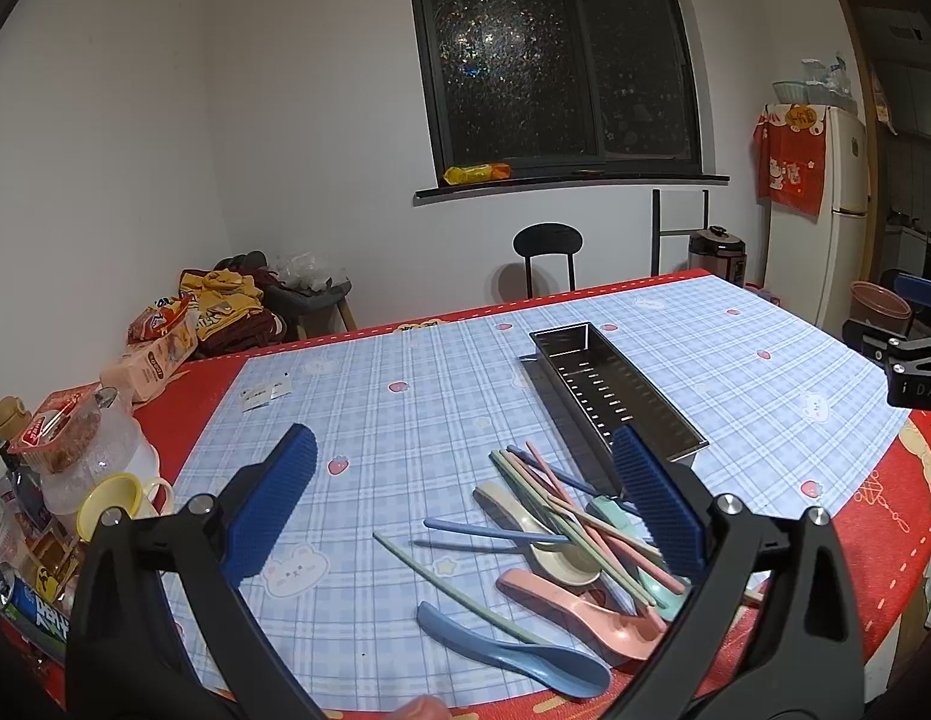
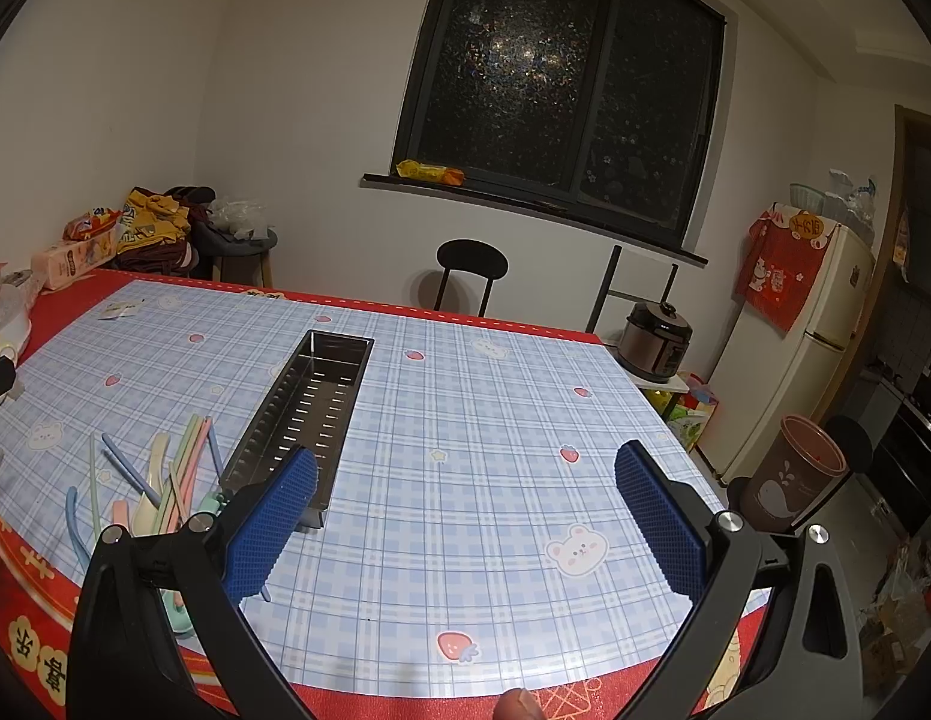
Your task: Organize utensils
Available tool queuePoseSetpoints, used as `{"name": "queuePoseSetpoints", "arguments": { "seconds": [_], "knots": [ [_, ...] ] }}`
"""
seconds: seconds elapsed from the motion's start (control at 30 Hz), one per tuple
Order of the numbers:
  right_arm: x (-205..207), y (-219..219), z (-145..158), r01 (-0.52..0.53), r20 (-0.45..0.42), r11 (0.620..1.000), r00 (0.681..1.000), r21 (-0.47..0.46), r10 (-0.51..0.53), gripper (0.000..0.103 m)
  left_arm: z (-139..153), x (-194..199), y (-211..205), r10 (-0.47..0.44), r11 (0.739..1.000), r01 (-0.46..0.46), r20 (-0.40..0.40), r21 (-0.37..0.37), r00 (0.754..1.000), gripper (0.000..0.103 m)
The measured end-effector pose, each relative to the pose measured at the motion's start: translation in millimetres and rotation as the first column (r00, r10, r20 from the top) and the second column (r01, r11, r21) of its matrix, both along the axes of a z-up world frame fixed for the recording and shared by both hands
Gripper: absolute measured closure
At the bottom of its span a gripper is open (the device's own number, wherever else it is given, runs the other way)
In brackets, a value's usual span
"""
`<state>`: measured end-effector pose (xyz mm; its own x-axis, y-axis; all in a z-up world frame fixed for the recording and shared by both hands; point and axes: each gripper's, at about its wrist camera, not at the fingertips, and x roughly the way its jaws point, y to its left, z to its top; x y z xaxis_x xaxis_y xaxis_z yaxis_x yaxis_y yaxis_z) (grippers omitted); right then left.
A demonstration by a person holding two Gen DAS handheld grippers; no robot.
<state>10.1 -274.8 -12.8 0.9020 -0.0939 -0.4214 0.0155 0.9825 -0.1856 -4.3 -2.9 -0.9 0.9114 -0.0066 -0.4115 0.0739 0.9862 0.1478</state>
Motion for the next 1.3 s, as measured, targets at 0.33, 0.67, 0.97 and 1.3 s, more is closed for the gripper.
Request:
{"name": "queuePoseSetpoints", "arguments": {
  "seconds": [0.33, 0.67, 0.97, 1.3],
  "knots": [
    [-0.1, -0.9, 0.3, 0.000, 0.001, 1.000, 1.000, 0.000, 0.000, 0.005, -1.3, -1.2, -3.0, -0.001, 1.000, 0.001, -0.002, -0.004, 1.000, 0.006],
    [0.0, -1.2, 0.5, -0.001, -0.001, 1.000, 1.000, 0.002, 0.001, 0.005, -0.8, 0.2, -0.9, -0.001, 1.000, 0.001, -0.004, -0.007, 1.000, 0.006],
    [0.1, -0.9, 0.3, 0.000, -0.001, 1.000, 1.000, 0.002, 0.000, 0.005, -0.7, 0.4, -0.3, -0.001, 1.000, 0.001, -0.005, -0.009, 1.000, 0.006],
    [0.2, -1.0, 0.2, 0.001, -0.001, 1.000, 1.000, 0.003, -0.001, 0.005, -0.9, 0.3, 0.0, -0.002, 1.000, 0.001, -0.006, -0.011, 1.000, 0.006]
  ]
}}
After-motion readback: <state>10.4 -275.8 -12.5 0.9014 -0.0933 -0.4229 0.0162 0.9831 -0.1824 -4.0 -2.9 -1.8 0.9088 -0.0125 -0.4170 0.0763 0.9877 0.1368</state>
